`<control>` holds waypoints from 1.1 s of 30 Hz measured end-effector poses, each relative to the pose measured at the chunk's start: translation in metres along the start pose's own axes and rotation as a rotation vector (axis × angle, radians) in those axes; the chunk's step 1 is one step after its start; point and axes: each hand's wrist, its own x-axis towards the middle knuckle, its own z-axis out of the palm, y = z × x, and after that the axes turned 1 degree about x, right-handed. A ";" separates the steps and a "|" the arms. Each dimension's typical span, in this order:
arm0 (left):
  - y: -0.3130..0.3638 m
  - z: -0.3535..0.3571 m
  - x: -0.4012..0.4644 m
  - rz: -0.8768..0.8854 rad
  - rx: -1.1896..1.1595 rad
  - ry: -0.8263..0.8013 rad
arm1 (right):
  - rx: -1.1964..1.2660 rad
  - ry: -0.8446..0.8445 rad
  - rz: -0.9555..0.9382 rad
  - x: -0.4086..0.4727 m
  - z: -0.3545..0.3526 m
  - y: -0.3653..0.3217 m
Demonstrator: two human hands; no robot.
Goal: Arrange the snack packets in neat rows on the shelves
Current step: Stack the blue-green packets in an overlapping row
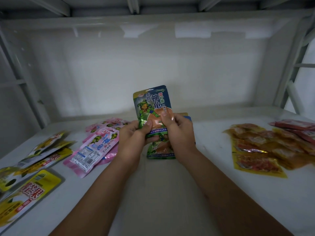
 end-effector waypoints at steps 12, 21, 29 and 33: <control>0.002 0.006 -0.004 -0.076 -0.053 -0.047 | -0.134 0.067 -0.190 -0.001 0.000 -0.003; 0.005 0.006 -0.007 -0.079 -0.050 -0.087 | -0.059 0.006 -0.055 -0.005 0.001 -0.012; 0.004 0.004 0.000 -0.132 -0.026 -0.054 | -0.157 -0.031 -0.156 -0.006 0.002 -0.009; 0.003 0.004 -0.002 -0.079 -0.067 -0.057 | -0.130 -0.057 -0.145 -0.009 0.001 -0.011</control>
